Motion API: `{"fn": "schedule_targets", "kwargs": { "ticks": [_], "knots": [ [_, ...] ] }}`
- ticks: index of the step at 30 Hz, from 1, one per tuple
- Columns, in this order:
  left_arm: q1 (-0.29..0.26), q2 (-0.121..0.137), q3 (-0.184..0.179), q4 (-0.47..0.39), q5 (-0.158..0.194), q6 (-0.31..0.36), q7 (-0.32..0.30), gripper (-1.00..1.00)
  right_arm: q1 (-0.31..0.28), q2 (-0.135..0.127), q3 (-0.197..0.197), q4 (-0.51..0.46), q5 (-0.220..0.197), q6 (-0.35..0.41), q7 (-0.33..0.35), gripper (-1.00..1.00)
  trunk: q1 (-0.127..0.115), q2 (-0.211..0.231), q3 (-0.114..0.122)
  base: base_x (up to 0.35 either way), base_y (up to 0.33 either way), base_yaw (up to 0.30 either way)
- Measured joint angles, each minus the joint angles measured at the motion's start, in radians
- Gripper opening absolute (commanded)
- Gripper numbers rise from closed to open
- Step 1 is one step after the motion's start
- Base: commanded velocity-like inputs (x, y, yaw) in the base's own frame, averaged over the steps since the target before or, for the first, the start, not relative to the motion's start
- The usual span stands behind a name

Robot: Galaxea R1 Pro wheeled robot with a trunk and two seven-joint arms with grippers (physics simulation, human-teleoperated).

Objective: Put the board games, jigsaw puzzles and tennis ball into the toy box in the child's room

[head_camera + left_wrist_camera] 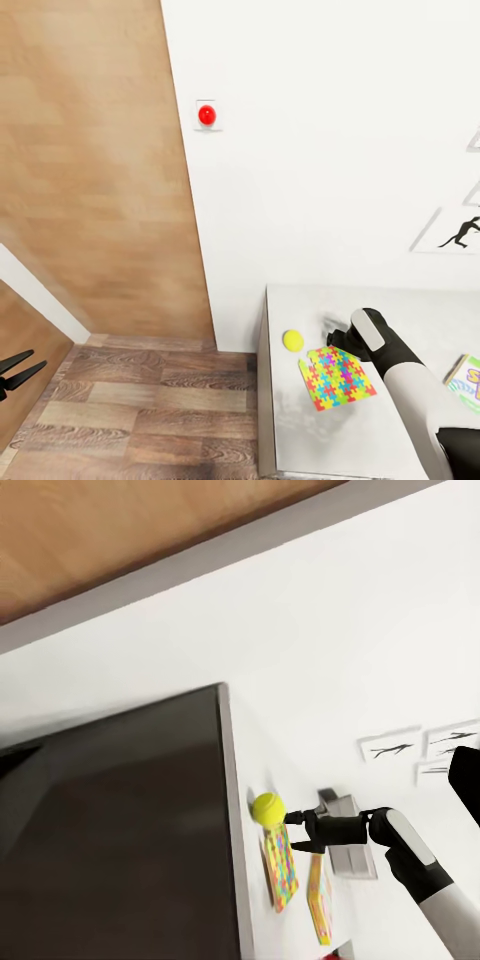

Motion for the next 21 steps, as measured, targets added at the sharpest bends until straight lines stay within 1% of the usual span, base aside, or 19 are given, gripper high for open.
{"fn": "schedule_targets", "kwargs": {
  "ticks": [12, 21],
  "knots": [
    [0.001, 0.000, 0.000, 0.000, 0.000, 0.000, 0.000, 1.00, 0.000, 0.001, 0.001, 0.000, 0.000, 0.000, 0.000, 1.00, 0.000, 0.000, 0.000, -0.181, 0.040, 0.000],
    [0.000, 0.000, 0.000, 0.000, 0.000, 0.000, 0.000, 1.00, 0.000, 0.001, 0.001, 0.000, 0.000, 0.000, 0.000, 1.00, 0.000, 0.000, 0.000, -0.117, 0.027, 0.000]
  ]
}}
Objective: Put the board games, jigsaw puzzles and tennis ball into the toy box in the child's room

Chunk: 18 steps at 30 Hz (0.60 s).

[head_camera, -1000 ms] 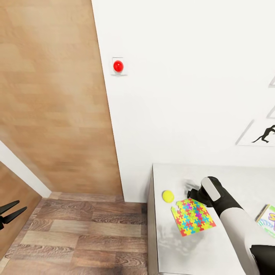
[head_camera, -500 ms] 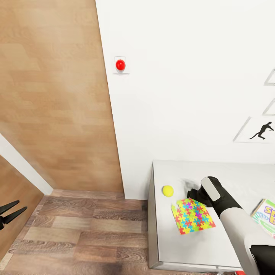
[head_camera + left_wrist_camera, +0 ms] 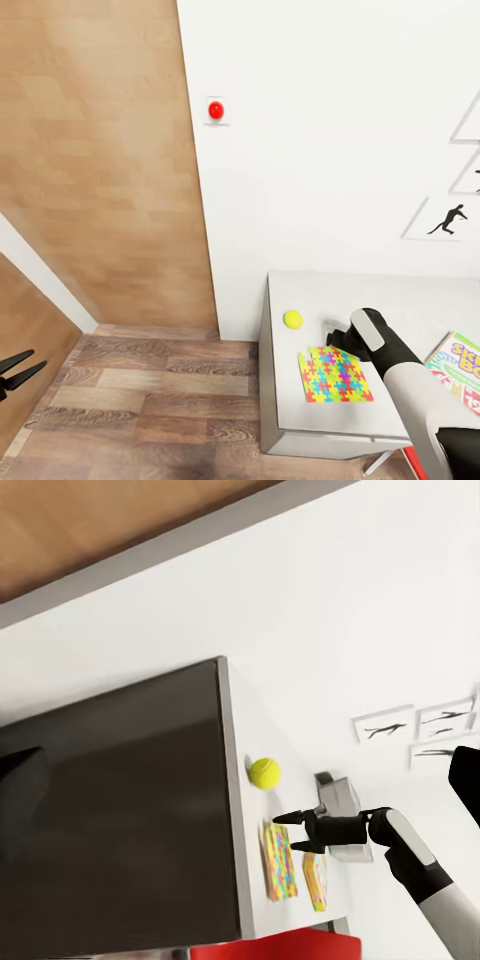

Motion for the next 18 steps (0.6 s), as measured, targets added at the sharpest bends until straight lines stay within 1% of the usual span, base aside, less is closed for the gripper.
{"fn": "schedule_targets", "kwargs": {
  "ticks": [5, 18],
  "knots": [
    [0.000, 0.000, 0.000, 0.000, 0.000, 0.000, 0.000, 1.00, 0.000, 0.000, 0.000, 0.000, 0.000, 0.000, 0.000, 1.00, 0.000, 0.000, 0.000, -0.027, 0.140, 0.000],
    [0.000, 0.000, 0.001, 0.000, 0.000, 0.000, 0.000, 1.00, 0.000, 0.000, 0.000, 0.000, 0.000, 0.000, 0.000, 1.00, 0.000, 0.000, 0.000, -0.002, 0.070, 0.000]
  ]
}}
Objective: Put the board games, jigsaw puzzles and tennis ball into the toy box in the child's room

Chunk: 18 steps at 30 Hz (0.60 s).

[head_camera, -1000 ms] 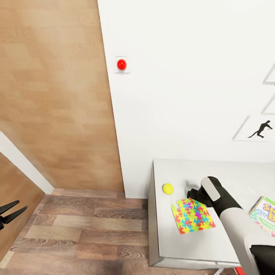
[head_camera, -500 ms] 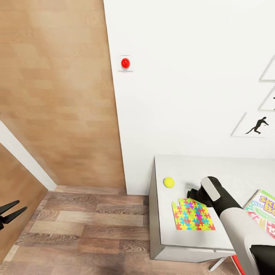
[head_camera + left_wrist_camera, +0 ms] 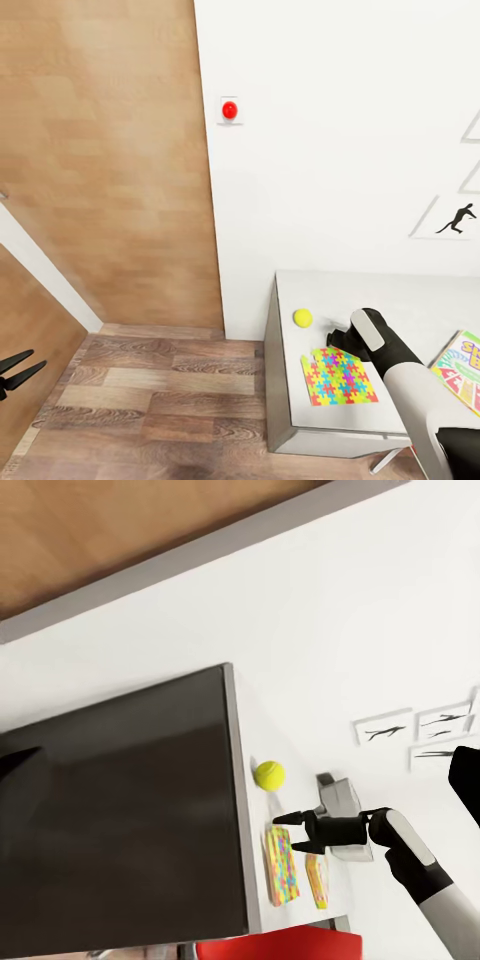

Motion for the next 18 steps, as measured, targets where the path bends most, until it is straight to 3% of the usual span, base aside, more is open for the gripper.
{"fn": "schedule_targets", "kwargs": {
  "ticks": [14, 18],
  "knots": [
    [0.001, 0.000, -0.001, 0.000, 0.000, 0.000, 0.000, 1.00, 0.001, 0.000, 0.000, 0.000, 0.000, 0.000, 0.000, 1.00, 0.000, 0.000, 0.000, 0.000, 0.051, 0.000],
    [0.001, 0.000, -0.001, 0.000, 0.000, 0.001, 0.000, 1.00, 0.001, 0.000, 0.000, 0.000, 0.000, 0.000, 0.000, 1.00, 0.000, 0.000, 0.000, 0.000, 0.185, 0.000]
  ]
}}
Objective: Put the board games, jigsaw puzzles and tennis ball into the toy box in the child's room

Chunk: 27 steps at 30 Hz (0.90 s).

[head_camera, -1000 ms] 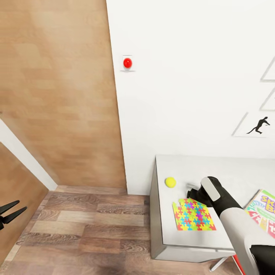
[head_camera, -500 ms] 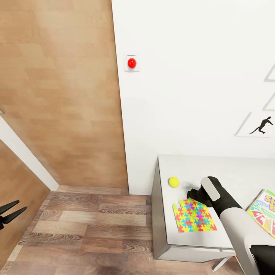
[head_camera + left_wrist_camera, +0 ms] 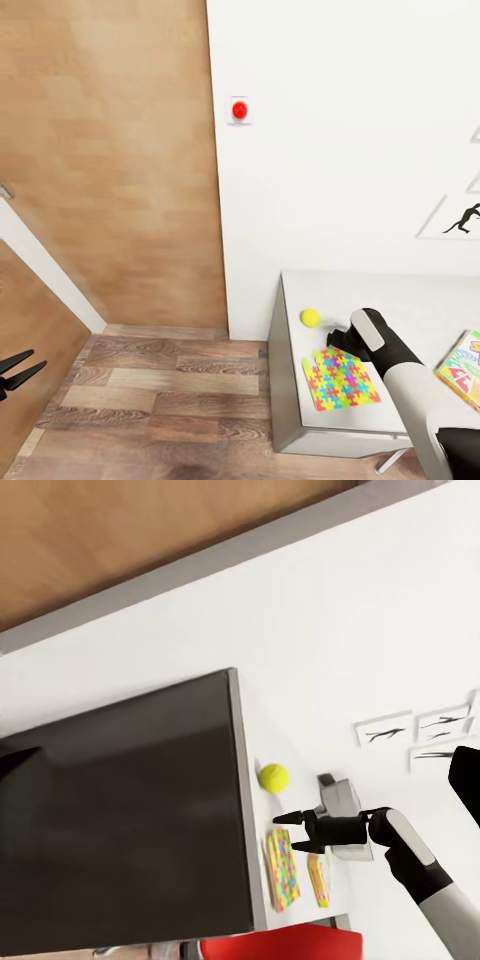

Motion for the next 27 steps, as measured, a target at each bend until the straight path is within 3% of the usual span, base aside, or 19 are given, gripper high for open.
{"fn": "schedule_targets", "kwargs": {
  "ticks": [27],
  "knots": [
    [0.000, 0.000, 0.000, 0.000, 0.000, -0.001, 0.000, 1.00, 0.000, 0.000, 0.001, 0.000, 0.000, 0.000, 0.000, 1.00, 0.000, 0.000, 0.000, -0.036, 0.072, 0.000]
  ]
}}
